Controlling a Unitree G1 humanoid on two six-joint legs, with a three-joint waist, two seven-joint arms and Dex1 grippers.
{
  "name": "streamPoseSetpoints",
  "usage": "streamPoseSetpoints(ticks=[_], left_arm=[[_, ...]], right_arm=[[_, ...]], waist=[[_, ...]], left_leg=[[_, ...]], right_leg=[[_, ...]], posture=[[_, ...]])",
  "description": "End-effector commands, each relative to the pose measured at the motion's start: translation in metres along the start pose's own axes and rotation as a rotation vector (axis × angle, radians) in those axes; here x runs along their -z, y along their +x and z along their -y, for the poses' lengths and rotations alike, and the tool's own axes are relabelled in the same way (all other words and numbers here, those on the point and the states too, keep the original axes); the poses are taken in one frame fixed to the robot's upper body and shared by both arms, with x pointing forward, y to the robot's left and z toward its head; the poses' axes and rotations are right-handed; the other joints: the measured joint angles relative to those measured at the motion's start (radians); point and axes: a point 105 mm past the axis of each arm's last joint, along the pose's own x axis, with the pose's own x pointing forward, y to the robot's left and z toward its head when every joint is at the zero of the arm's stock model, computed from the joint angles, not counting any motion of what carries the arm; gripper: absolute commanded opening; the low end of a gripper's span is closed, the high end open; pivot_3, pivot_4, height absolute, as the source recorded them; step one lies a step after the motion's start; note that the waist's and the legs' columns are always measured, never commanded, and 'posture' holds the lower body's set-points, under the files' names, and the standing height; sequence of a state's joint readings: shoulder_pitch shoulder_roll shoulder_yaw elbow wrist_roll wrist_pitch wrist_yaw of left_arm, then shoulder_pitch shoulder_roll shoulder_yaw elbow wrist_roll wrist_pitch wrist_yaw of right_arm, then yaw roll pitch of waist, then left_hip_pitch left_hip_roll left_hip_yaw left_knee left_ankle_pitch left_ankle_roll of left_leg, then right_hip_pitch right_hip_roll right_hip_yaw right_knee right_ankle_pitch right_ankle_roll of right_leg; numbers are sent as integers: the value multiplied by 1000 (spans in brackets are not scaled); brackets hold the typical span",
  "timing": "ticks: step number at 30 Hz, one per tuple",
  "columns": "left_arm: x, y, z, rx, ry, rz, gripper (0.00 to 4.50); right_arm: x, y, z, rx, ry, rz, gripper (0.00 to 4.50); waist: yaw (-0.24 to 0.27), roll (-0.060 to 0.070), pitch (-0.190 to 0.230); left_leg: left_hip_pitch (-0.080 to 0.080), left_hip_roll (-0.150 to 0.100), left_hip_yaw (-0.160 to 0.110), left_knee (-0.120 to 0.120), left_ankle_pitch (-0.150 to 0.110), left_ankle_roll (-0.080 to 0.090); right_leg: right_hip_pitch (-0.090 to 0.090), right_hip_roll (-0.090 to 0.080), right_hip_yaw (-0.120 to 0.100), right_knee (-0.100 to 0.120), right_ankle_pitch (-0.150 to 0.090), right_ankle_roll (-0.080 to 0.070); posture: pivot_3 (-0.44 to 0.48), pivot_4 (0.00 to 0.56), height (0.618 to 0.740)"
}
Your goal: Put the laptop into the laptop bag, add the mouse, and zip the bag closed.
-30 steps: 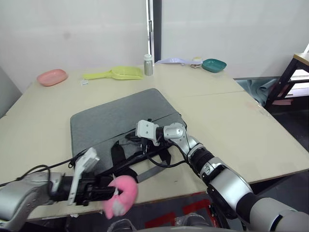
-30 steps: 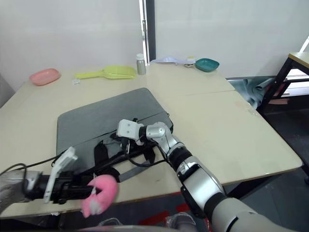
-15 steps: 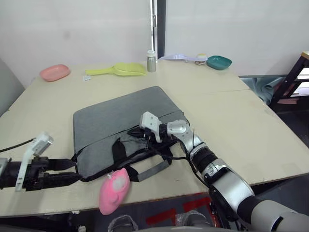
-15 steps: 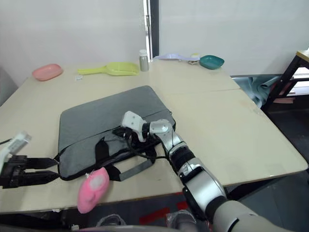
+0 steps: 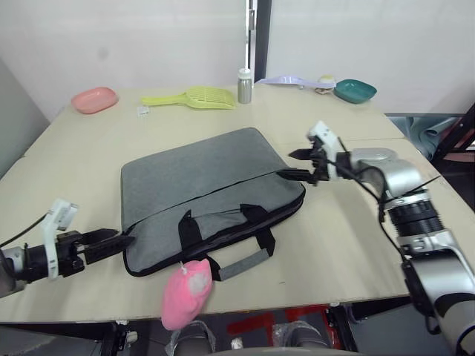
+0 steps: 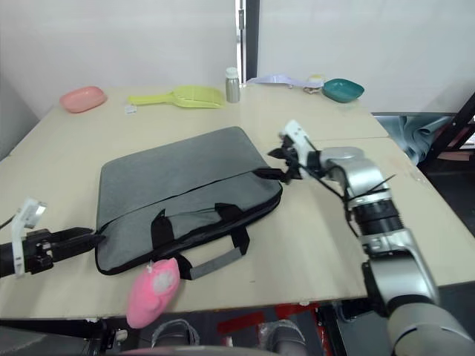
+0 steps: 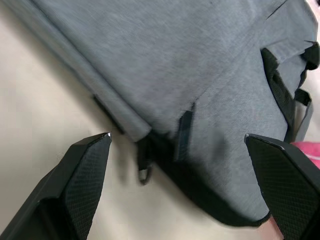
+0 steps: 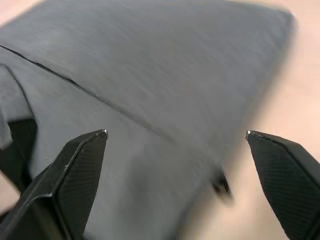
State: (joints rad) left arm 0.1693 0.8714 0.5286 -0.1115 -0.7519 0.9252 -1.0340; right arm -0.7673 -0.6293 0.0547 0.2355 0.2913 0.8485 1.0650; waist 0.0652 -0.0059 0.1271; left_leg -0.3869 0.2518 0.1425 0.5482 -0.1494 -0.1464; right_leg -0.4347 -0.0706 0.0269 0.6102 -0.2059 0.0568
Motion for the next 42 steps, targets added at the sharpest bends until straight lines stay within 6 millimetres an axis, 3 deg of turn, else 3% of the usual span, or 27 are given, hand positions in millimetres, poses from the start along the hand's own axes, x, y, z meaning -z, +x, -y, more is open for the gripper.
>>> streamPoseSetpoints(ticks=[1, 5, 6, 11, 17, 19, 29, 42], left_arm=[[4, 3, 0, -15, 8, 0, 4500], [13, 14, 0, -4, 0, -5, 4500], [11, 17, -2, -12, 2, 4, 4247], [6, 23, -3, -4, 14, 11, 2638], [1, 14, -7, -23, 27, 4, 526], [-1, 11, -11, -38, 49, -6, 13], [-28, 17, -23, -62, 139, 16, 13], [-44, 27, -42, -115, 208, 38, 13]], right_arm=[[14, -7, 2, -11, 105, -24, 4449], [25, 0, -2, -40, 202, -10, 4449], [25, 2, -3, -45, 218, 2, 4222], [26, 4, -10, -71, 249, 18, 2634], [38, -1, -36, -170, 289, -8, 576], [42, -6, -44, -196, 310, -21, 28], [49, -17, -75, -232, 339, -34, 28], [50, -15, -81, -189, 340, -2, 28]], waist=[[-2, 0, 0], [0, 0, 0], [1, 0, 0], [10, 0, 1], [27, 0, 0], [29, 0, 0], [32, 0, 0], [33, 0, 0]], left_leg=[[2, 0, 0, 2, 0, 1], [3, 1, 0, 10, -1, 3], [3, 1, 0, 12, -1, 3], [3, 1, 0, 18, 0, 5], [2, 1, -1, 18, 0, 5], [2, 1, -1, 17, 0, 5], [3, 1, -1, 18, 0, 5], [3, 1, -2, 19, 1, 3]], right_leg=[[0, 0, 1, 3, 0, -1], [1, 0, 3, 10, 0, -1], [1, 0, 3, 12, 0, -1], [1, -1, 3, 17, 1, -3], [1, 0, 3, 17, 1, -3], [1, 0, 3, 15, 1, -3], [1, 0, 3, 17, 1, -3], [1, 0, 3, 21, 2, -2]], posture=[[0, 150, 740], [0, 150, 740], [0, 150, 740], [0, 150, 740], [0, 150, 740], [0, 150, 740], [0, 150, 740], [0, 150, 740]])
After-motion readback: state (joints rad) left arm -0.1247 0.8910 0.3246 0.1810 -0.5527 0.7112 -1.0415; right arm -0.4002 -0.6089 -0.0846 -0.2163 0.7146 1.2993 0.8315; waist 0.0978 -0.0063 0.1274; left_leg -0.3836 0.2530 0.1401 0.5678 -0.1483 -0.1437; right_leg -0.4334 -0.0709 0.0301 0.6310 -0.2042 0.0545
